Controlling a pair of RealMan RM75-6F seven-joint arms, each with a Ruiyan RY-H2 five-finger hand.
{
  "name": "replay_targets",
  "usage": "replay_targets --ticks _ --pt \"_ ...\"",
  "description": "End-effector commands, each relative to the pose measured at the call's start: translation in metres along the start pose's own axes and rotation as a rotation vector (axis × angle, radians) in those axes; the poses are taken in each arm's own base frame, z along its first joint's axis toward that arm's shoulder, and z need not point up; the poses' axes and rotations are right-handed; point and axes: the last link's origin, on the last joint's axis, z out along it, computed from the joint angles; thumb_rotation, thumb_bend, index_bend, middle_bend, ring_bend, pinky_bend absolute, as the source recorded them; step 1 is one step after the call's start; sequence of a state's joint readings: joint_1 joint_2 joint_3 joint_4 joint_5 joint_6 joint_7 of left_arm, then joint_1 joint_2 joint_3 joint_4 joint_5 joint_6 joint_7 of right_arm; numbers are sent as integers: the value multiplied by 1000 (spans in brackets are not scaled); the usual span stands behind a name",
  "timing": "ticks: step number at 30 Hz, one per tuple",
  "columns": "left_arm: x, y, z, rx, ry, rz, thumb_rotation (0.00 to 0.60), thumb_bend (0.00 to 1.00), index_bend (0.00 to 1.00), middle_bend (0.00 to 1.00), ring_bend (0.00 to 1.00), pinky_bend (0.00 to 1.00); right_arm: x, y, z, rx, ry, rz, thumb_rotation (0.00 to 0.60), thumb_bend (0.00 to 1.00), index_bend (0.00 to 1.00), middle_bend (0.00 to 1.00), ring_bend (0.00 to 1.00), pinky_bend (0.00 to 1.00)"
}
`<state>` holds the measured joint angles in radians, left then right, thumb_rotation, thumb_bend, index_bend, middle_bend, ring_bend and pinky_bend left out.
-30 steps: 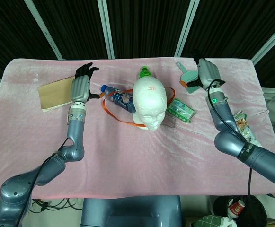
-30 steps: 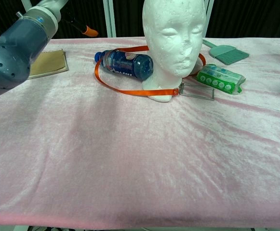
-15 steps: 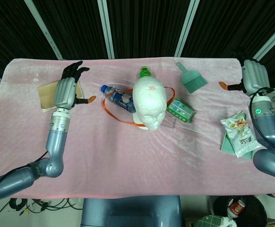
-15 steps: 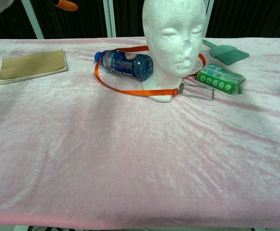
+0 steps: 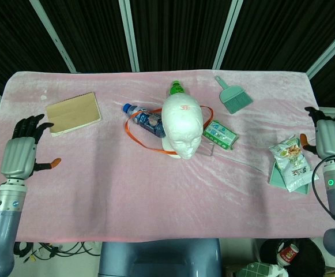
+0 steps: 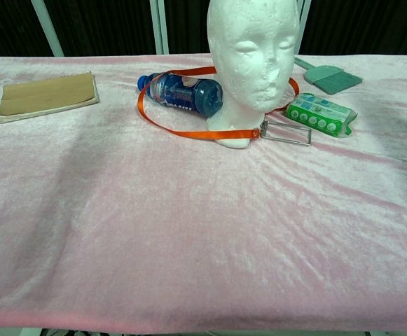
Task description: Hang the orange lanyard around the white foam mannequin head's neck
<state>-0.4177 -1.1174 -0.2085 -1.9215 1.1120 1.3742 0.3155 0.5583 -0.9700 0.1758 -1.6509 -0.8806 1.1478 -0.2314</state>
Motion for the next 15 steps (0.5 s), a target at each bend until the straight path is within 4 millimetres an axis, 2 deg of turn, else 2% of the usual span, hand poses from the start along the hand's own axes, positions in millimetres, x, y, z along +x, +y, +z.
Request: replay_targets --ticks 1,6,10,15 --pt "5 -17 -22 28 13 20 600 33 206 63 0 0 -26 0 -24 16 -49 -17 600 367 217 313 437 385" --pt "3 -43 -50 65 7 24 600 35 206 63 0 0 -50 -7 -38 45 -69 -32 600 398 244 460 552 496" --pt "-2 -67 -79 97 -7 1 600 35 206 63 0 0 -74 -23 -44 78 -97 -6 600 476 272 619 673 616" --pt "-7 -89 -99 149 15 -36 600 35 206 63 0 0 -101 -52 -52 155 -199 33 600 514 278 695 733 647"
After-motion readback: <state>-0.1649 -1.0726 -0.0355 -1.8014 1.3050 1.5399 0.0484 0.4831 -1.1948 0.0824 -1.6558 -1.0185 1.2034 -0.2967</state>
